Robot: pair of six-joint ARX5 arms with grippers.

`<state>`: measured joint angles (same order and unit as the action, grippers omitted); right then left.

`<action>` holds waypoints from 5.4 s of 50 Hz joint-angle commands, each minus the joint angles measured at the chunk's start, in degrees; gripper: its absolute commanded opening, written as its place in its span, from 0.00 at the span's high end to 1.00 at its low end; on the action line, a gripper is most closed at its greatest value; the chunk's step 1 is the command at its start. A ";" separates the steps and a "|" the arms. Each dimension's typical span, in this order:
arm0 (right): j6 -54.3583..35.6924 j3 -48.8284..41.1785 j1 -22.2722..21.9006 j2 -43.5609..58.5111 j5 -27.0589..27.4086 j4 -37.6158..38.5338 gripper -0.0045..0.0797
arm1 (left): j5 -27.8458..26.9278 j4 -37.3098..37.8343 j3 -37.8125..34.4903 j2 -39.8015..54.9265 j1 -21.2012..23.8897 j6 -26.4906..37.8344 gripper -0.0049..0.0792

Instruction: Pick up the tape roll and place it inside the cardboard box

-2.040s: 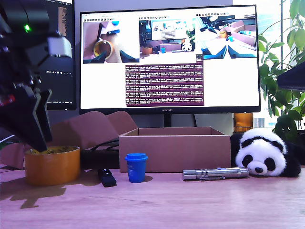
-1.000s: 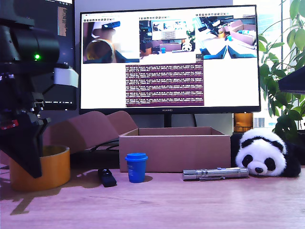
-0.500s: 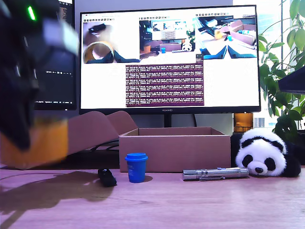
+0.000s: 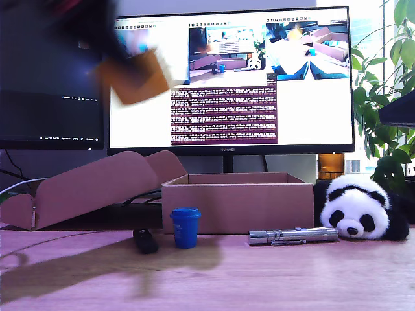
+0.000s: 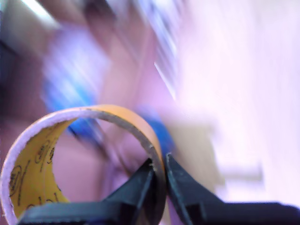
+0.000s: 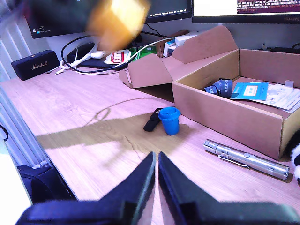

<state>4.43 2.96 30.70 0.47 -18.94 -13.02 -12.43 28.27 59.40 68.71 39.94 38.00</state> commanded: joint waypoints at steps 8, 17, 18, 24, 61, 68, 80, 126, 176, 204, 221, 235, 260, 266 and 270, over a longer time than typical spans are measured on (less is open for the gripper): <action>0.07 0.15 0.00 -0.37 0.07 -0.11 0.96 | -3.69 -14.73 -0.26 4.11 0.13 -7.08 0.96; 0.07 0.15 0.00 -0.37 0.07 -0.17 0.96 | -5.62 -25.64 -0.11 10.01 0.15 -10.88 0.96; 0.07 0.15 0.00 -0.37 0.07 -0.20 0.96 | -5.64 -26.49 0.02 10.78 0.17 -11.15 0.96; 0.07 0.15 0.00 -0.37 0.07 -0.17 0.96 | -5.81 -27.85 2.51 15.28 0.17 -13.18 0.96; 0.04 0.15 -0.02 -0.37 2.60 -0.17 0.96 | -8.17 5.97 43.15 46.01 -0.50 -12.92 0.97; 0.04 0.15 -0.02 -0.37 2.62 -0.17 0.96 | -7.41 10.69 48.65 51.04 -0.87 -12.28 0.97; 0.07 0.15 -0.02 -0.37 2.62 -0.20 0.96 | -5.92 12.61 50.88 57.57 -1.20 -10.49 0.97; 0.07 0.15 -0.09 -0.37 7.28 -0.11 0.96 | -6.36 13.29 50.88 61.05 -1.60 -9.03 0.66; 0.04 0.15 -0.13 -0.37 11.04 -0.13 0.96 | -9.20 17.68 52.06 49.53 -2.16 -11.13 0.97; 0.00 0.15 -1.49 -0.37 17.09 -0.09 0.96 | -10.34 19.61 50.36 42.01 -6.25 -17.29 0.97; 0.04 0.15 -4.96 -0.37 23.71 -0.02 0.96 | -9.33 14.53 41.90 36.28 -8.46 -19.26 0.97; 0.42 0.15 -13.84 -0.37 28.22 3.67 0.96 | -9.16 4.55 25.11 27.04 -10.71 -22.38 0.97; 2.64 0.15 -30.49 -0.37 12.22 6.82 0.96 | -8.98 -3.85 1.68 8.13 -20.98 -25.31 0.97; 2.69 0.15 -31.45 -0.37 11.41 6.05 0.96 | -8.98 -7.74 -3.82 3.02 -24.17 -26.99 0.97; 2.69 0.15 -31.47 -0.37 11.45 4.85 0.96 | -8.94 -11.19 -7.52 -0.24 -26.14 -28.68 0.97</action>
<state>6.83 2.96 -0.75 0.47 -7.16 -7.97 -21.23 18.96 54.19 70.41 14.48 10.79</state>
